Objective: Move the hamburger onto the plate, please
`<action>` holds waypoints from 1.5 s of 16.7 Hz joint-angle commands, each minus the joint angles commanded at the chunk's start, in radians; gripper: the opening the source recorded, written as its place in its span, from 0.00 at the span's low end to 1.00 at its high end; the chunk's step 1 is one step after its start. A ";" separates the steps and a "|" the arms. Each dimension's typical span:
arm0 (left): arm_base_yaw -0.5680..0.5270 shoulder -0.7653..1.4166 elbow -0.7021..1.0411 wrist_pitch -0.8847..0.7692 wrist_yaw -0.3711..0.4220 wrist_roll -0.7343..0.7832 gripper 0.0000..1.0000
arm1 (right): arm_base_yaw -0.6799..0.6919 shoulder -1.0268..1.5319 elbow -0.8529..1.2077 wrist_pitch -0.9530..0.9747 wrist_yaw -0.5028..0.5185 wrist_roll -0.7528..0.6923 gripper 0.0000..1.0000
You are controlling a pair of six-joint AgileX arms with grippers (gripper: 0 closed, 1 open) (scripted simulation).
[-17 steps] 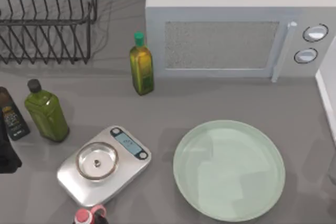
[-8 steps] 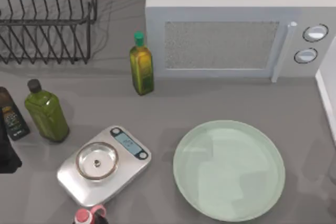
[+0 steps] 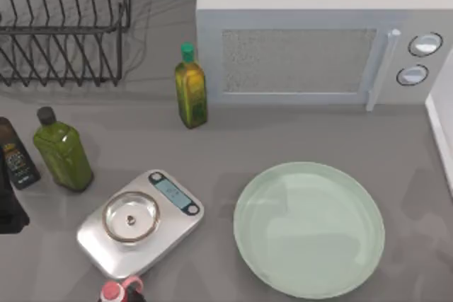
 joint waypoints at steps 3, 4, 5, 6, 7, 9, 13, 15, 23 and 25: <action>0.000 0.000 0.000 0.000 0.000 0.000 1.00 | 0.000 -0.051 0.070 -0.102 0.000 0.002 0.00; 0.000 0.000 0.000 0.000 0.000 0.000 1.00 | 0.000 -0.060 0.081 -0.115 0.000 0.003 0.00; 0.000 0.000 0.000 0.000 0.000 0.000 1.00 | -0.001 -0.062 0.082 -0.117 0.000 0.003 0.00; 0.000 0.000 0.000 0.000 0.000 0.000 1.00 | -0.001 -0.062 0.082 -0.117 0.000 0.003 0.00; 0.000 0.000 0.000 0.000 0.000 0.000 1.00 | -0.001 -0.062 0.082 -0.117 0.000 0.003 0.00; 0.000 0.000 0.000 0.000 0.000 0.000 1.00 | 0.001 -0.057 0.080 -0.115 0.000 0.006 0.00; 0.000 0.000 0.000 0.000 0.000 0.000 1.00 | 0.052 -0.006 0.134 -0.117 0.002 0.110 0.00; 0.000 0.000 0.000 0.000 0.000 0.000 1.00 | 0.102 0.044 0.184 -0.118 0.004 0.220 0.00; 0.000 0.000 0.000 0.000 0.000 0.000 1.00 | 0.385 0.320 0.398 -0.117 0.006 0.961 0.00; 0.000 0.000 0.000 0.000 0.000 0.000 1.00 | 0.461 0.386 0.449 -0.110 0.006 1.172 0.00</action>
